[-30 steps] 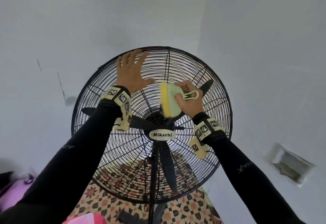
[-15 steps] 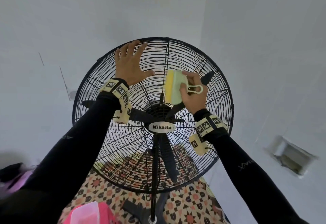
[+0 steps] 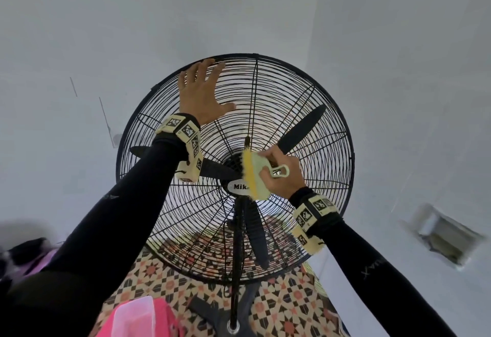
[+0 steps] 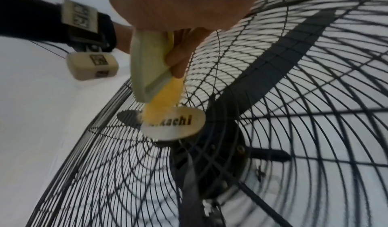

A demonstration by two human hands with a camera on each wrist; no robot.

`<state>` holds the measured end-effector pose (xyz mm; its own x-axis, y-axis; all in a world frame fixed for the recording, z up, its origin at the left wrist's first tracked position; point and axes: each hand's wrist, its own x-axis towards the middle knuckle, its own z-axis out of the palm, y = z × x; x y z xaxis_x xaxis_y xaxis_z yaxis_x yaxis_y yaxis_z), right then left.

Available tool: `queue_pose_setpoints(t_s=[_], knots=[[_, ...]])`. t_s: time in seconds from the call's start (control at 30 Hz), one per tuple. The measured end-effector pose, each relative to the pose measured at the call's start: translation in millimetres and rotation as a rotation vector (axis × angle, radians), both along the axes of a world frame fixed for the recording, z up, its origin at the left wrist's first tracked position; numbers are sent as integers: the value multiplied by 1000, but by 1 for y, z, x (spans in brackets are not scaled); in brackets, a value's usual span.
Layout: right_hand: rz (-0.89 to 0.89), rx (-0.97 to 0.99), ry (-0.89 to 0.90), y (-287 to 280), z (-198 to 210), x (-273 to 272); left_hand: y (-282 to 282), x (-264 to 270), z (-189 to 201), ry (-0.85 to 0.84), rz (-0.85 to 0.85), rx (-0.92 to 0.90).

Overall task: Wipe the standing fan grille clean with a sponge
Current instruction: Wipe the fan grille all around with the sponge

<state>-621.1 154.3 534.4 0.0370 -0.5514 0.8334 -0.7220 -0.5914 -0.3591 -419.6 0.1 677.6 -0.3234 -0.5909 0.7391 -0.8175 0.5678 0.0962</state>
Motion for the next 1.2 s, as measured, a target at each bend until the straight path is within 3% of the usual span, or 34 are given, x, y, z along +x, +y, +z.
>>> queue_pose_setpoints(t_s=[0.17,0.27,0.33,0.47,0.63,0.7,0.83,0.93,1.07,1.2], knots=[[-62,-104,-195,-2,13,-1,1,-2,-2,13,-24,-14],[-3,95,14,1,-8,0,3,-1,1,7,-10,5],[15,101,125,2,-12,0,4,1,1,6,-4,6],[-92,-57,-89,2,2,4,5,-2,-1,4,-16,5],[9,105,166,8,-13,10,4,6,5,-19,-40,18],[-7,107,71,9,-2,12,0,16,7,-1,-64,-11],[-141,57,-177,8,38,19,-12,40,-3,118,36,102],[-393,-106,-127,0,51,32,-17,59,-15,145,69,233],[-413,-146,42,-1,21,58,-19,74,-7,163,69,235],[-461,-82,-43,-5,0,72,-18,74,-6,119,73,217]])
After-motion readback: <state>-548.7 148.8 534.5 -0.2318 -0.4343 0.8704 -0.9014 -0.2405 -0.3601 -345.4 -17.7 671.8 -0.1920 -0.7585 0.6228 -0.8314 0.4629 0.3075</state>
